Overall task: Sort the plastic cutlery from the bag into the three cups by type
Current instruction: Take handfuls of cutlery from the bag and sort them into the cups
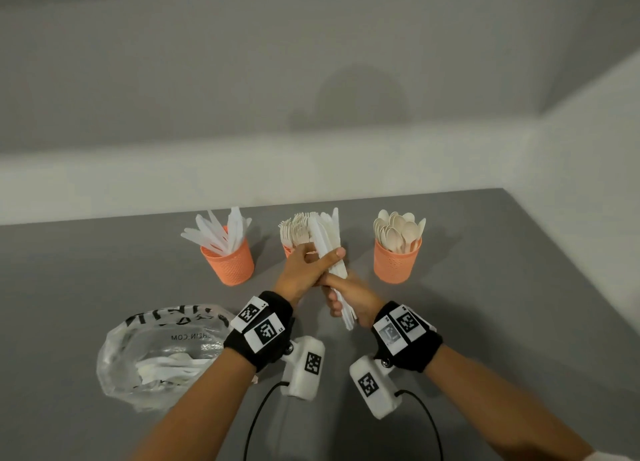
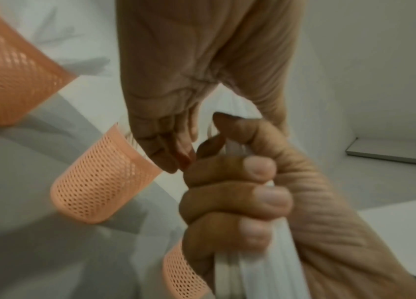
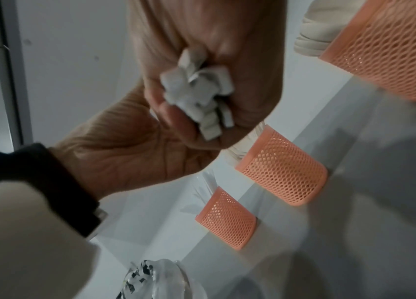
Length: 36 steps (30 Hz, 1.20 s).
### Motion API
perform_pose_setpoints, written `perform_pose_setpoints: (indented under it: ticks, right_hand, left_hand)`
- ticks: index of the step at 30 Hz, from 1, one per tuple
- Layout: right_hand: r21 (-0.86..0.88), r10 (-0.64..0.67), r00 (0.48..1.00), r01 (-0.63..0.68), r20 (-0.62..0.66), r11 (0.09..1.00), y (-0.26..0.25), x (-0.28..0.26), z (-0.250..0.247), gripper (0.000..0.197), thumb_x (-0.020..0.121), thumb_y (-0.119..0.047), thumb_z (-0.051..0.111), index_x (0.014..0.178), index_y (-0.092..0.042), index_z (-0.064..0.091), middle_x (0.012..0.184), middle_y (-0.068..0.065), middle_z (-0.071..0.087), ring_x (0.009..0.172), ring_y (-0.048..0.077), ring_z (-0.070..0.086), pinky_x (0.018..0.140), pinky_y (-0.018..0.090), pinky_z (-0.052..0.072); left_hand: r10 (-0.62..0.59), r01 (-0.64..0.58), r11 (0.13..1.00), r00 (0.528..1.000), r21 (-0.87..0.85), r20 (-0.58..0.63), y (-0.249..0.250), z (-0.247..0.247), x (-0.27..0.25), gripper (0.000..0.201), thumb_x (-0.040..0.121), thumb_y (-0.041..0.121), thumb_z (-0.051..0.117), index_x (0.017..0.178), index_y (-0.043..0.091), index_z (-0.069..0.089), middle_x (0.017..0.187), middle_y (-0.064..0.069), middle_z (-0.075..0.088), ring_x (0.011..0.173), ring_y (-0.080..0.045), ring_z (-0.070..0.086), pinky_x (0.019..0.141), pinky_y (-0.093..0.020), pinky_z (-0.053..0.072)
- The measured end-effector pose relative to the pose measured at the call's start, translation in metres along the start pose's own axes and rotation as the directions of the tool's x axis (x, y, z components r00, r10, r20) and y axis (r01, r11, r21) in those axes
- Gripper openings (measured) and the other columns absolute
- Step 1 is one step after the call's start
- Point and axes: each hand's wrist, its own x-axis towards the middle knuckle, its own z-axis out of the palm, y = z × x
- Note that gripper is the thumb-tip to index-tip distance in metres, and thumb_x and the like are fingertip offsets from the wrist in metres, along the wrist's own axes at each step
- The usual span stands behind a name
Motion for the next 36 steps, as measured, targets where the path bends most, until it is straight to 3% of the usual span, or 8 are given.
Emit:
perform_pose_setpoints:
  ticks: [2, 5, 17, 22, 27, 29, 32, 36]
  right_hand:
    - [0.017, -0.023, 0.998, 0.023, -0.052, 1.000, 0.001, 0.002, 0.004, 0.019, 0.090, -0.014, 0.057, 0.072, -0.012, 0.050, 0.038, -0.006, 0.042, 0.030, 0.006, 0.036, 0.034, 0.014, 0.030]
    - [0.003, -0.038, 0.996, 0.038, -0.078, 0.999, 0.003, 0.005, 0.009, 0.017, 0.087, -0.017, 0.063, 0.076, -0.012, 0.052, 0.040, -0.005, 0.044, 0.031, 0.006, 0.038, 0.035, 0.015, 0.032]
    - [-0.045, -0.084, 0.996, 0.082, -0.042, 0.996, 0.020, 0.012, 0.017, 0.021, 0.093, -0.033, 0.053, 0.083, -0.014, 0.055, 0.050, -0.005, 0.055, 0.038, 0.007, 0.050, 0.037, 0.017, 0.040]
    - [-0.023, -0.099, 0.993, 0.098, -0.068, 0.995, 0.022, 0.020, 0.022, 0.033, 0.092, -0.045, 0.048, 0.086, -0.014, 0.057, 0.059, 0.001, 0.054, 0.041, 0.009, 0.049, 0.037, 0.018, 0.037]
    - [0.016, -0.145, 0.981, 0.148, -0.127, 0.989, 0.027, 0.024, 0.025, 0.029, 0.092, -0.038, 0.052, 0.083, -0.011, 0.059, 0.057, 0.002, 0.053, 0.037, 0.009, 0.047, 0.037, 0.018, 0.036]
    - [-0.002, -0.169, 0.974, 0.171, -0.154, 0.985, 0.027, 0.025, 0.026, 0.025, 0.093, -0.033, 0.054, 0.081, -0.011, 0.059, 0.053, -0.001, 0.055, 0.037, 0.008, 0.048, 0.037, 0.019, 0.037]
    - [-0.013, -0.228, 0.960, 0.229, -0.164, 0.973, 0.025, 0.025, 0.027, 0.017, 0.093, -0.023, 0.054, 0.088, -0.008, 0.059, 0.049, -0.007, 0.058, 0.040, 0.003, 0.052, 0.041, 0.016, 0.041]
    - [-0.006, -0.244, 0.959, 0.246, -0.145, 0.969, 0.024, 0.026, 0.026, 0.025, 0.093, -0.030, 0.053, 0.098, -0.009, 0.064, 0.059, -0.001, 0.061, 0.047, 0.005, 0.056, 0.046, 0.018, 0.045]
  left_hand:
    - [0.006, -0.005, 1.000, 0.996, 0.004, -0.085, 0.002, -0.009, -0.003, 0.043, 0.079, 0.028, 0.071, 0.111, 0.005, 0.053, 0.091, -0.007, 0.063, 0.075, -0.012, 0.063, 0.065, -0.022, 0.052]
    - [0.009, -0.004, 0.999, 0.996, 0.051, -0.088, 0.003, -0.019, -0.002, 0.026, 0.082, 0.022, 0.068, 0.097, 0.003, 0.057, 0.072, -0.004, 0.059, 0.051, -0.003, 0.056, 0.048, -0.013, 0.046]
    - [-0.121, 0.121, 0.992, 0.993, 0.036, 0.007, -0.009, -0.035, 0.008, 0.006, 0.089, 0.007, 0.055, 0.092, 0.002, 0.052, 0.081, -0.012, 0.059, 0.061, -0.015, 0.056, 0.046, -0.014, 0.050]
    - [-0.125, 0.124, 0.992, 0.992, -0.027, -0.032, -0.014, -0.039, 0.011, 0.021, 0.089, 0.006, 0.052, 0.105, -0.008, 0.055, 0.087, -0.018, 0.063, 0.061, -0.017, 0.058, 0.048, -0.018, 0.052]
    - [-0.085, 0.075, 0.991, 0.993, -0.109, -0.082, -0.017, -0.035, 0.007, 0.017, 0.089, 0.003, 0.053, 0.104, -0.004, 0.048, 0.082, -0.019, 0.062, 0.041, -0.011, 0.056, 0.041, -0.023, 0.049]
    - [-0.063, 0.055, 0.994, 0.994, -0.091, -0.086, -0.017, -0.032, 0.004, 0.007, 0.090, 0.008, 0.055, 0.091, 0.002, 0.050, 0.072, -0.016, 0.059, 0.035, -0.011, 0.052, 0.039, -0.023, 0.048]
    - [-0.050, 0.044, 0.998, 0.992, -0.053, -0.117, -0.019, -0.031, 0.005, 0.018, 0.091, 0.016, 0.056, 0.087, -0.002, 0.057, 0.072, -0.018, 0.062, 0.038, -0.013, 0.054, 0.043, -0.025, 0.051]
    - [-0.045, 0.036, 0.996, 0.992, -0.083, -0.115, -0.020, -0.037, 0.008, 0.020, 0.093, 0.011, 0.051, 0.093, -0.005, 0.062, 0.067, -0.014, 0.062, 0.038, -0.011, 0.054, 0.048, -0.025, 0.052]
